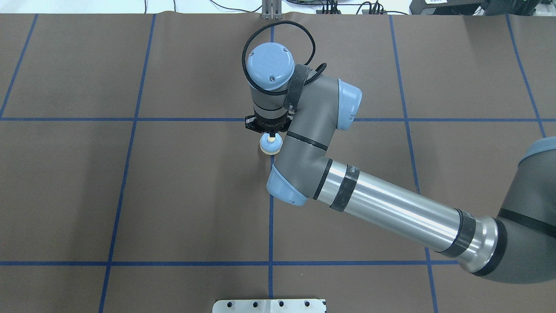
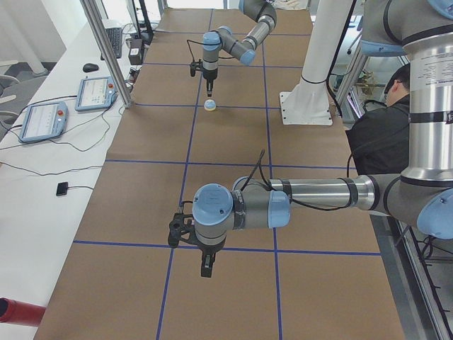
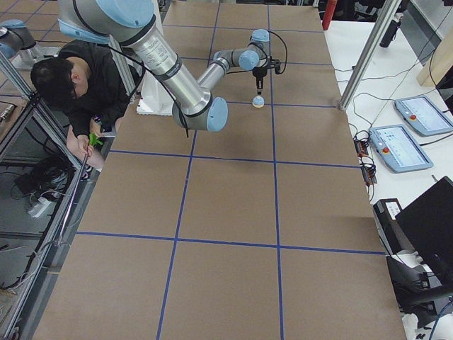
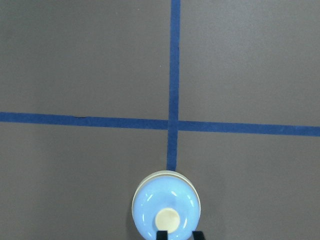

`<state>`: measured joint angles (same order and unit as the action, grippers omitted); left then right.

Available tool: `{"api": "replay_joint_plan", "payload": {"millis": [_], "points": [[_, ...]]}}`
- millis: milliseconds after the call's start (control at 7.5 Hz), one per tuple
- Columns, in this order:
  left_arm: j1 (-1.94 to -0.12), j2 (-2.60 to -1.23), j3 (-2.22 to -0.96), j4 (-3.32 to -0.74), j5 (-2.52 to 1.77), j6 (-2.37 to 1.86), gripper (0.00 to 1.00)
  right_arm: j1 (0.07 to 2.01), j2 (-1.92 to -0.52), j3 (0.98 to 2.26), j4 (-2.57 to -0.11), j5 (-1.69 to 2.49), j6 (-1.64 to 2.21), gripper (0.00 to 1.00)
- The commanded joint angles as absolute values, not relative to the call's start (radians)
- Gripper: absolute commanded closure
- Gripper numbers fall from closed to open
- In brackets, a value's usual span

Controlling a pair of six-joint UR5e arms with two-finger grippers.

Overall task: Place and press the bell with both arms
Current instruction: 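Press down on the bell button with the right gripper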

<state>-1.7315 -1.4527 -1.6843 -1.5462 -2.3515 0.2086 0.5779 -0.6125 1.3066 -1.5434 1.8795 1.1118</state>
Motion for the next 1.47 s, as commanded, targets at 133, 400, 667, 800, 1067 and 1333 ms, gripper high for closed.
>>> {"api": "replay_joint_plan", "payload": {"millis": [133,400,667,800,1067,1333], "points": [[-1.732,-1.453,-1.684,-1.546,-2.352,0.209,0.00,0.572,-0.604,1.272,-1.540,1.881,1.108,1.00],[-1.732,-1.453,-1.684,-1.546,-2.352,0.210,0.00,0.565,-0.604,1.261,-1.539,1.879,1.108,1.00],[-1.730,-1.453,-1.684,-1.546,-2.352,0.210,0.00,0.561,-0.606,1.259,-1.539,1.879,1.106,1.00],[-1.732,-1.453,-1.684,-1.546,-2.352,0.210,0.00,0.558,-0.606,1.253,-1.537,1.879,1.106,1.00],[-1.730,-1.453,-1.684,-1.546,-2.352,0.210,0.00,0.555,-0.606,1.232,-1.502,1.878,1.108,1.00],[-1.730,-1.453,-1.684,-1.546,-2.352,0.210,0.00,0.558,-0.585,1.242,-1.506,1.885,1.112,1.00]]}}
